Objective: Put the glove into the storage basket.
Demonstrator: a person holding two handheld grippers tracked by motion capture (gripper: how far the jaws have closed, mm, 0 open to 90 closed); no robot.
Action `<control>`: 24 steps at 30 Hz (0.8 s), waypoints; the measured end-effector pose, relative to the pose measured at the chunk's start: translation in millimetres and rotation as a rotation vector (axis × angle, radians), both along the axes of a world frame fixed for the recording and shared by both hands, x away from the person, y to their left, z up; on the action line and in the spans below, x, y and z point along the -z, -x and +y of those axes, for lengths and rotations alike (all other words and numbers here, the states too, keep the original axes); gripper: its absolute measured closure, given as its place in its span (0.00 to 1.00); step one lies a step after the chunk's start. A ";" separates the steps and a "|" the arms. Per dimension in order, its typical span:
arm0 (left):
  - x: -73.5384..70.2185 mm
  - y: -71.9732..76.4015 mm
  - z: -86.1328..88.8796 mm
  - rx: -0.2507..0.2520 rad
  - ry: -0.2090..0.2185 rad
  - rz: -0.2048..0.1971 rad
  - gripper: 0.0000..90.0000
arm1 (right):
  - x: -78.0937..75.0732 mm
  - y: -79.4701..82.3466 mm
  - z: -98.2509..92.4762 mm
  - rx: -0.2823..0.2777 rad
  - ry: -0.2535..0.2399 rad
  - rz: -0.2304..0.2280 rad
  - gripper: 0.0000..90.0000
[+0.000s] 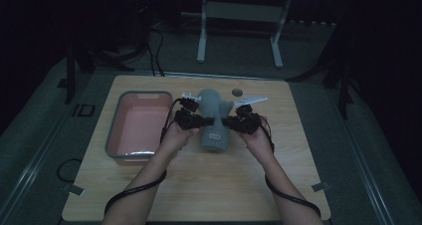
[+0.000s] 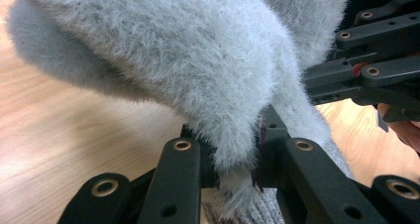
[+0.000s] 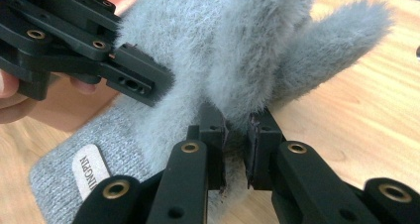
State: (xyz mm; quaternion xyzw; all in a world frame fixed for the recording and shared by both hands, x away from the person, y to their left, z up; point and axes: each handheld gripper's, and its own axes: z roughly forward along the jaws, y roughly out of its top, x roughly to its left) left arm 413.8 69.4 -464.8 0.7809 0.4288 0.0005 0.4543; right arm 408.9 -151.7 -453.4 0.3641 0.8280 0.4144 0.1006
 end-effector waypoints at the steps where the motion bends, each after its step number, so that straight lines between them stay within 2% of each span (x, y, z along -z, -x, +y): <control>1: -4.0 0.5 2.3 -0.003 0.002 -0.002 0.86 | -3.5 0.3 2.1 -0.001 -0.006 -0.001 0.90; 3: -16.8 2.0 11.0 -0.003 -0.007 -0.014 0.86 | -10.5 0.5 6.7 -0.007 -0.015 -0.010 0.90; 5: -21.0 2.6 13.8 -0.003 -0.013 -0.019 0.86 | -14.0 0.5 9.4 -0.009 -0.020 -0.012 0.90; 6: -28.6 3.8 19.7 -0.003 -0.031 -0.028 0.86 | -19.9 0.1 15.6 -0.018 -0.024 -0.018 0.90; 14: -41.5 10.0 45.9 -0.031 -0.030 -0.034 0.86 | -36.2 -0.4 45.1 -0.051 -0.030 -0.017 0.90; 16: -46.5 12.9 58.5 -0.042 -0.043 -0.038 0.86 | -38.9 -0.5 53.7 -0.062 -0.032 -0.016 0.90; 19: -49.8 15.0 66.9 -0.050 -0.056 -0.041 0.86 | -42.1 -1.2 67.5 -0.080 -0.032 -0.017 0.90; 20: -52.3 16.4 76.1 -0.059 -0.060 -0.038 0.86 | -43.3 -1.3 72.6 -0.085 -0.030 -0.017 0.90; 22: -53.6 17.2 80.7 -0.064 -0.065 -0.035 0.86 | -45.6 -1.7 82.5 -0.100 -0.024 -0.018 0.90; 24: -57.7 19.6 95.4 -0.071 -0.075 -0.033 0.86 | -47.5 -2.5 91.9 -0.116 -0.025 -0.018 0.90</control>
